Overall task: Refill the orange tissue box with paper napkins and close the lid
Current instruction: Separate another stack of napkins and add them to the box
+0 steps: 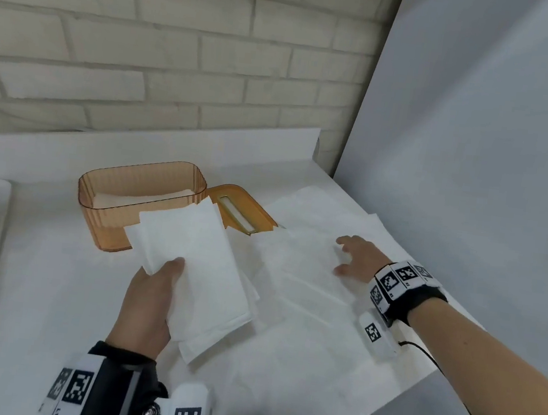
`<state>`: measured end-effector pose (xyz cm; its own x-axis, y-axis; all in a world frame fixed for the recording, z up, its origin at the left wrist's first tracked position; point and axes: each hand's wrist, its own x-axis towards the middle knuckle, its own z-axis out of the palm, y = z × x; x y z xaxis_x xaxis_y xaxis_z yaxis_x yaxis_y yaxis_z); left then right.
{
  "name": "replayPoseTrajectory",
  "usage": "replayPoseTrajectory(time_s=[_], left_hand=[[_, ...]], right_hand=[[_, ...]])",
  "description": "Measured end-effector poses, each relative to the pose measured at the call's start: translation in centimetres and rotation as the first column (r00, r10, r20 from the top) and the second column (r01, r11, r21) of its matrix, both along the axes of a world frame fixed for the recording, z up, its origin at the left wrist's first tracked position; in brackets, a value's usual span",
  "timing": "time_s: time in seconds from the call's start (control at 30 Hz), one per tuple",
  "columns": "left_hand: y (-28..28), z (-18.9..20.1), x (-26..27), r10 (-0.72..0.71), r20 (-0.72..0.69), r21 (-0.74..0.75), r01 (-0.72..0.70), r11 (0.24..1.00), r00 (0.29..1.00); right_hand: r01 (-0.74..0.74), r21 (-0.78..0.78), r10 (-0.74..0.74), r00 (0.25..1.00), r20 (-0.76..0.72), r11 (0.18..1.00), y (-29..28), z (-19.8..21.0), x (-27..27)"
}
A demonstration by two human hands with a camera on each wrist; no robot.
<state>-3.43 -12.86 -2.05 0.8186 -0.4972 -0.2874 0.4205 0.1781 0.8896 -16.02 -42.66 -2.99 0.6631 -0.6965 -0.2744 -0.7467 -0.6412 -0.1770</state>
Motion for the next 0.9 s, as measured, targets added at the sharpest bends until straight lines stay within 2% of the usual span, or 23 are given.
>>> replayPoseTrajectory(time_s=[0.27,0.4,0.47,0.5,0.57,0.6,0.63,0.67,0.7,0.77,0.83,0.9], left_hand=[[-3.3,-0.3,-1.3,0.081,-0.010,0.018,-0.081,0.997,0.997],[-4.2,-0.5,-1.8,0.140,-0.022,0.026,-0.139,0.990,0.990],[-4.4,-0.7,-1.9,0.175,-0.022,0.035,-0.174,0.984,0.984],[-4.4,-0.8,-1.9,0.192,-0.022,0.033,-0.191,0.981,0.981],[-4.5,-0.9,-2.0,0.223,-0.026,0.029,-0.223,0.974,0.974],[-4.6,-0.9,-2.1,0.238,-0.029,0.029,-0.237,0.971,0.971],[-4.7,-1.0,-2.2,0.250,-0.032,0.028,-0.250,0.968,0.968],[-4.8,-1.0,-2.4,0.262,-0.034,0.027,-0.262,0.965,0.964],[-4.9,-1.0,-2.6,0.273,-0.035,0.026,-0.272,0.962,0.961],[-5.0,-1.0,-2.9,0.290,-0.033,0.032,-0.289,0.957,0.957],[-5.0,-1.0,-3.3,0.301,-0.038,0.038,-0.299,0.953,0.953],[-4.8,-0.9,-3.6,0.322,-0.043,0.046,-0.320,0.946,0.946]], right_hand=[[-0.201,0.045,0.204,0.976,-0.072,0.979,-1.0,-0.7,0.8],[-0.319,0.097,0.294,0.932,0.212,0.943,-3.4,2.3,1.2],[-0.310,0.140,0.222,0.872,0.437,0.940,-4.7,5.6,1.3],[-0.329,0.218,0.162,0.818,0.552,0.919,-5.1,7.3,1.2],[-0.457,0.393,0.096,0.740,0.666,0.798,-5.2,10.0,1.1],[-0.516,0.447,0.137,0.752,0.645,0.731,-4.7,10.7,1.3],[-0.558,0.446,0.262,0.781,0.566,0.700,-4.3,10.8,1.5],[-0.602,0.390,0.446,0.789,0.422,0.696,-3.6,10.5,1.8],[-0.656,0.324,0.616,0.753,0.231,0.681,-2.9,9.6,2.3],[-0.743,0.258,0.783,0.613,-0.111,0.618,-1.8,7.2,3.3],[-0.789,0.227,0.813,0.503,-0.294,0.571,-1.1,4.9,4.1],[-0.823,0.189,0.816,0.447,-0.367,0.536,-0.5,3.3,4.7]])
